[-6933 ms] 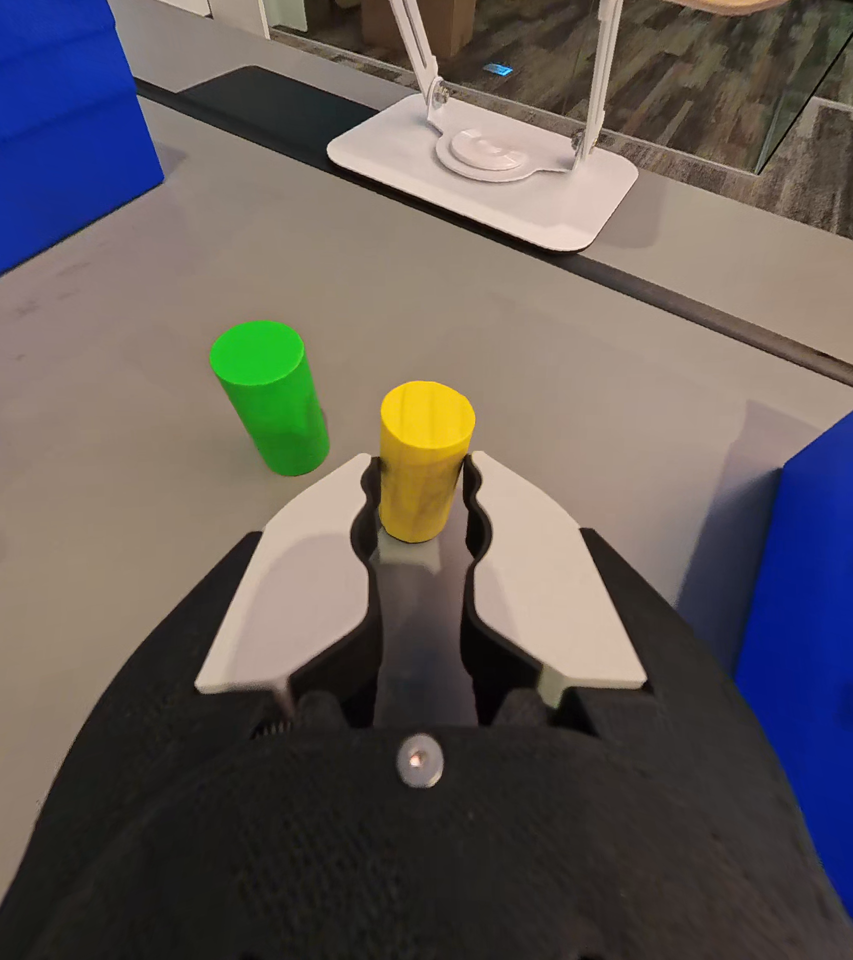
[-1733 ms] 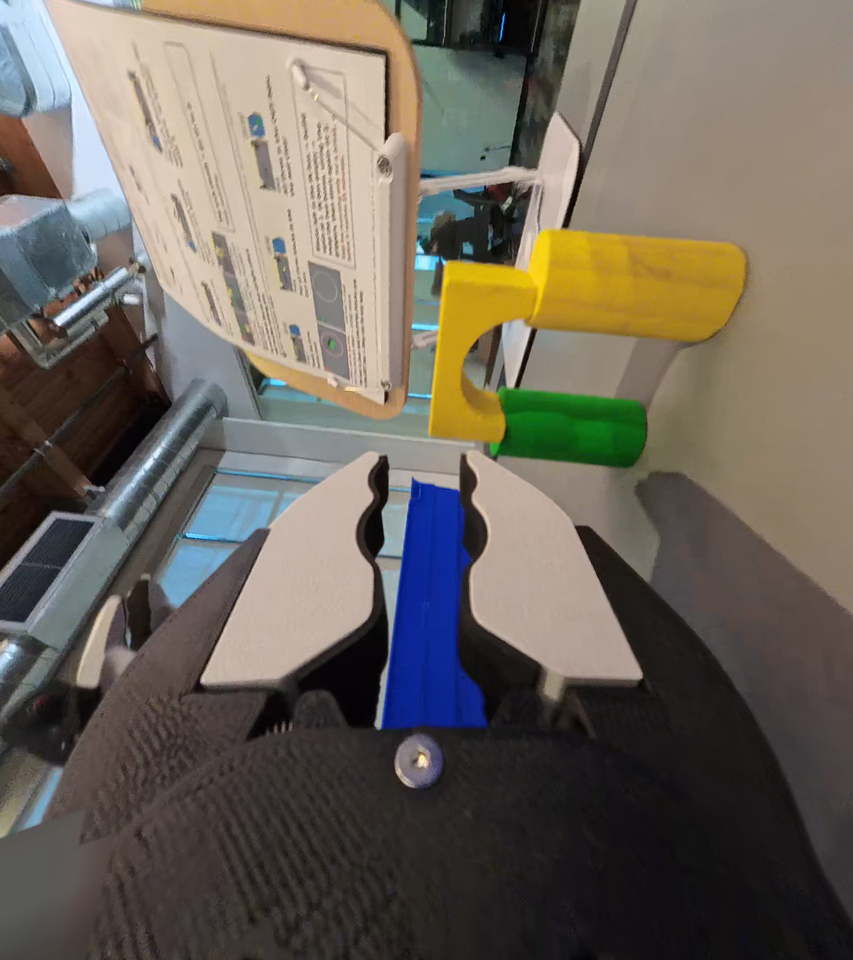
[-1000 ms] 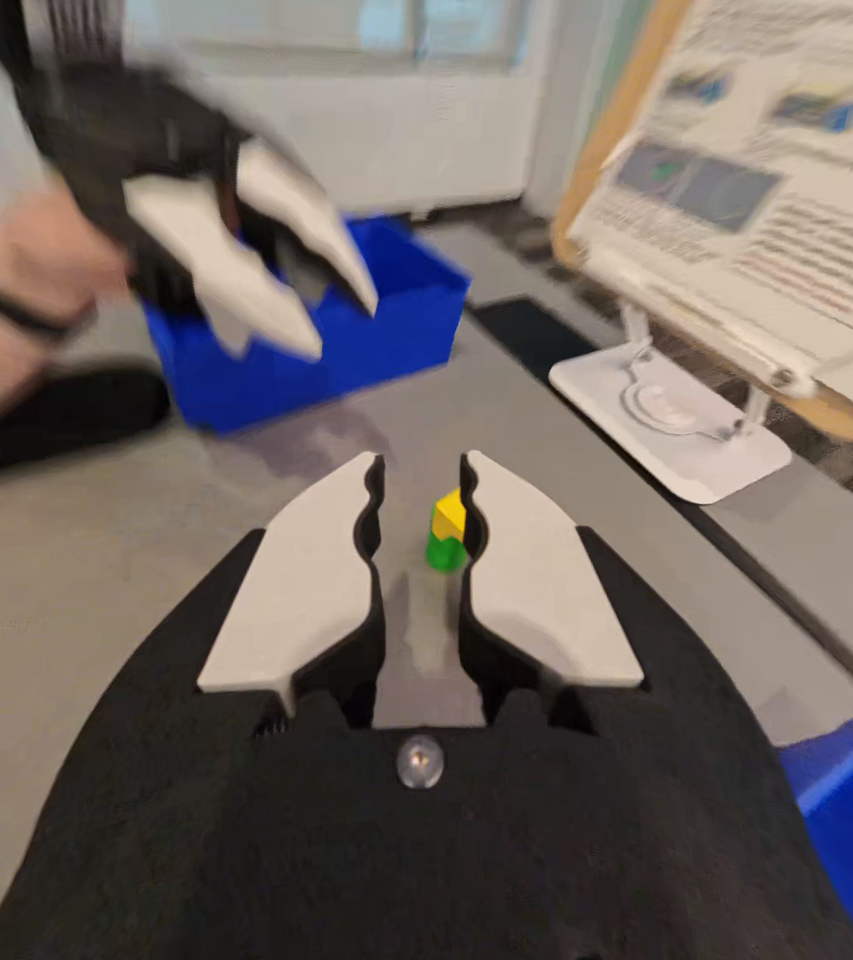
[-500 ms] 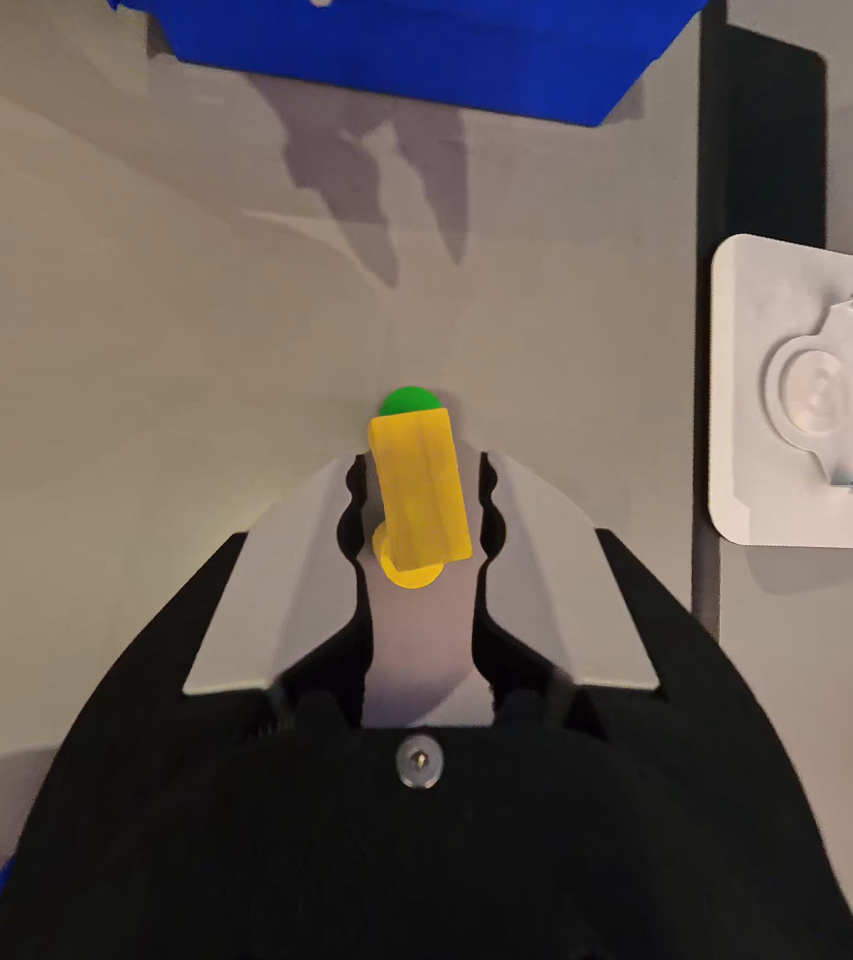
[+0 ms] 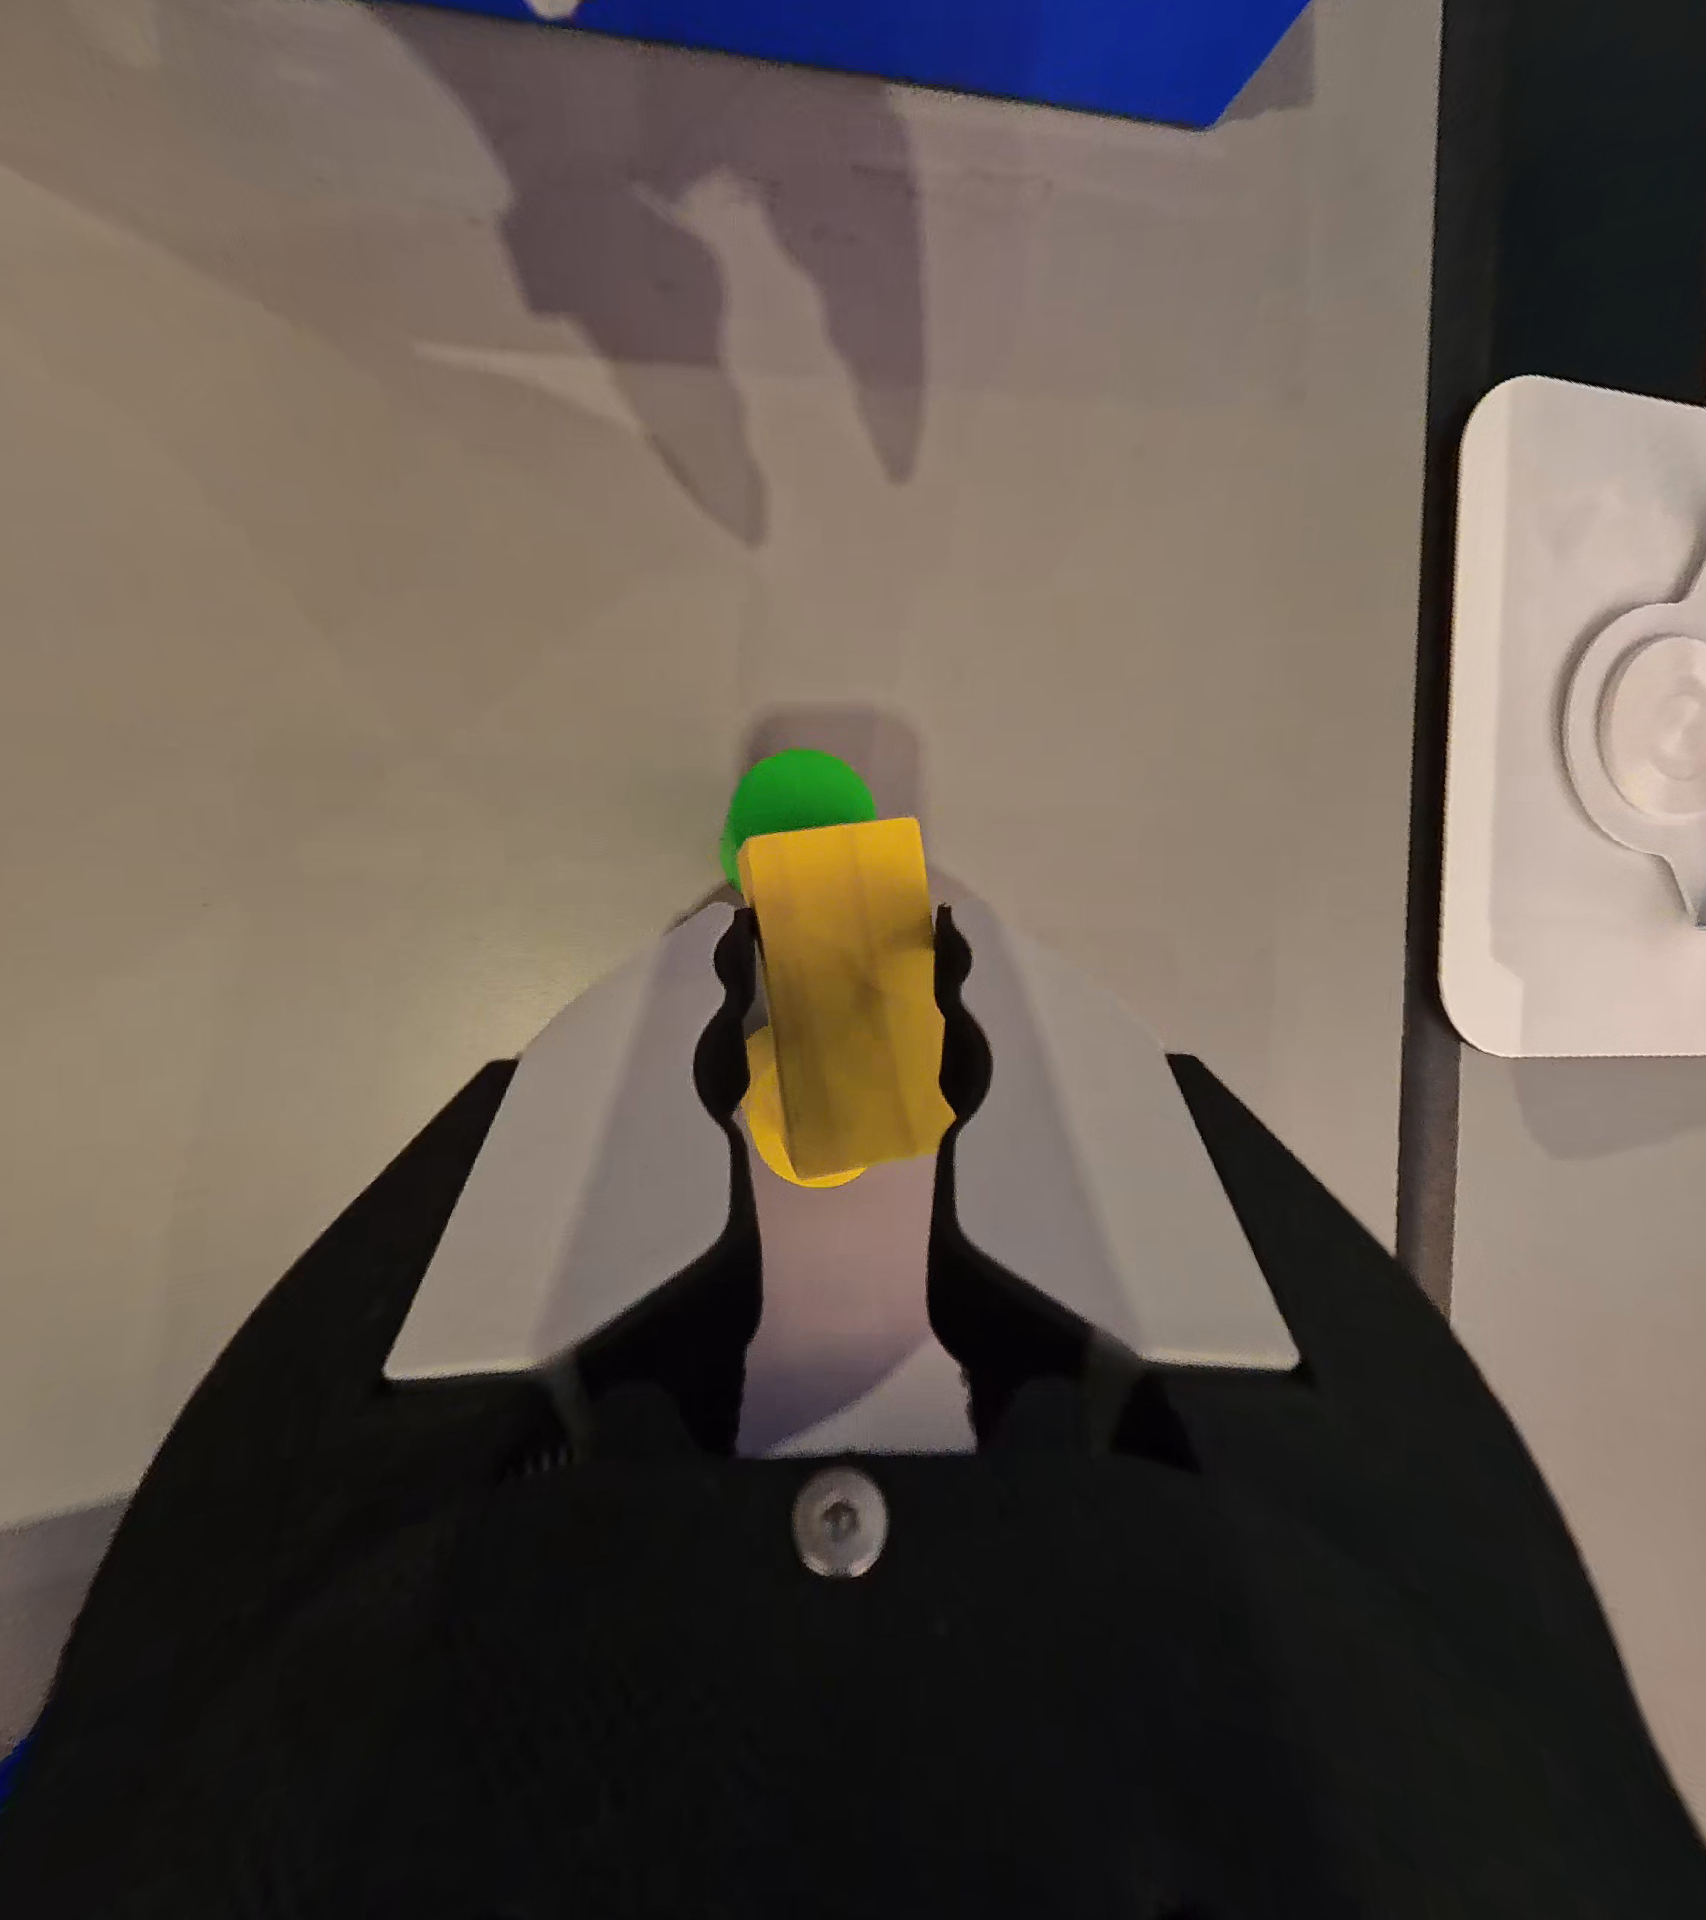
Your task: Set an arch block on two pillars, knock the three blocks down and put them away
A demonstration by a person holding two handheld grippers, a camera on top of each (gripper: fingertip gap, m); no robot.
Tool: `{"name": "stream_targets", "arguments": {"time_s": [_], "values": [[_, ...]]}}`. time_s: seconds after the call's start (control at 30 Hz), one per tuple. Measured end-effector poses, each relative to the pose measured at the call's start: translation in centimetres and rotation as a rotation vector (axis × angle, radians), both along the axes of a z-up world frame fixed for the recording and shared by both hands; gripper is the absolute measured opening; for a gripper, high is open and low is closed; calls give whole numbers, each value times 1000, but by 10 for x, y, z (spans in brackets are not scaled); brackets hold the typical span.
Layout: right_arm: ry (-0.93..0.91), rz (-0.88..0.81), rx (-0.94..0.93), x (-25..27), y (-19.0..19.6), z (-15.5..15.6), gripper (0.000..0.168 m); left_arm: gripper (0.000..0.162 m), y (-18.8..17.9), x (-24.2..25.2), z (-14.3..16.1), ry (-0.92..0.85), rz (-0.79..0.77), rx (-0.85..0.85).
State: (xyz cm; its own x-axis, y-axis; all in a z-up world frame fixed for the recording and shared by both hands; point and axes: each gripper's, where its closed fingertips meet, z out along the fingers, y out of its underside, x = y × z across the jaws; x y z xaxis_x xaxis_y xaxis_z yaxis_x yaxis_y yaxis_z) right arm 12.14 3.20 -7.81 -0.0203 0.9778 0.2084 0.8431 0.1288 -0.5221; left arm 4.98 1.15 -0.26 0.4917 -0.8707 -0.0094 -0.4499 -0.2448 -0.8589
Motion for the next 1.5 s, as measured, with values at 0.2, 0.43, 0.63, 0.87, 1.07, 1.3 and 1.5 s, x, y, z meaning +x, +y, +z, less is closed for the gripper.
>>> {"name": "stream_targets", "arguments": {"time_s": [0.2,0.43,0.63,0.87,1.07,1.3,1.5], "values": [[-8,-41,1,-2,3,0,34,39,0,2,0,2,-4,-2],[-2,-53,-7,-5,2,-1,35,39,0,2,0,1,-6,-7],[15,-49,17,-3,1,2,39,39,0,2,1,-2,-7,-7],[299,-153,70,9,-13,66,44,39,3,-1,17,-67,34,30],[756,-787,174,72,-1,118,43,50,1,-7,72,-304,84,163],[602,-1030,-94,97,19,71,1,50,-10,-33,105,-228,155,345],[227,-1062,-382,90,55,22,1,38,-26,-53,121,-221,154,369]]}}
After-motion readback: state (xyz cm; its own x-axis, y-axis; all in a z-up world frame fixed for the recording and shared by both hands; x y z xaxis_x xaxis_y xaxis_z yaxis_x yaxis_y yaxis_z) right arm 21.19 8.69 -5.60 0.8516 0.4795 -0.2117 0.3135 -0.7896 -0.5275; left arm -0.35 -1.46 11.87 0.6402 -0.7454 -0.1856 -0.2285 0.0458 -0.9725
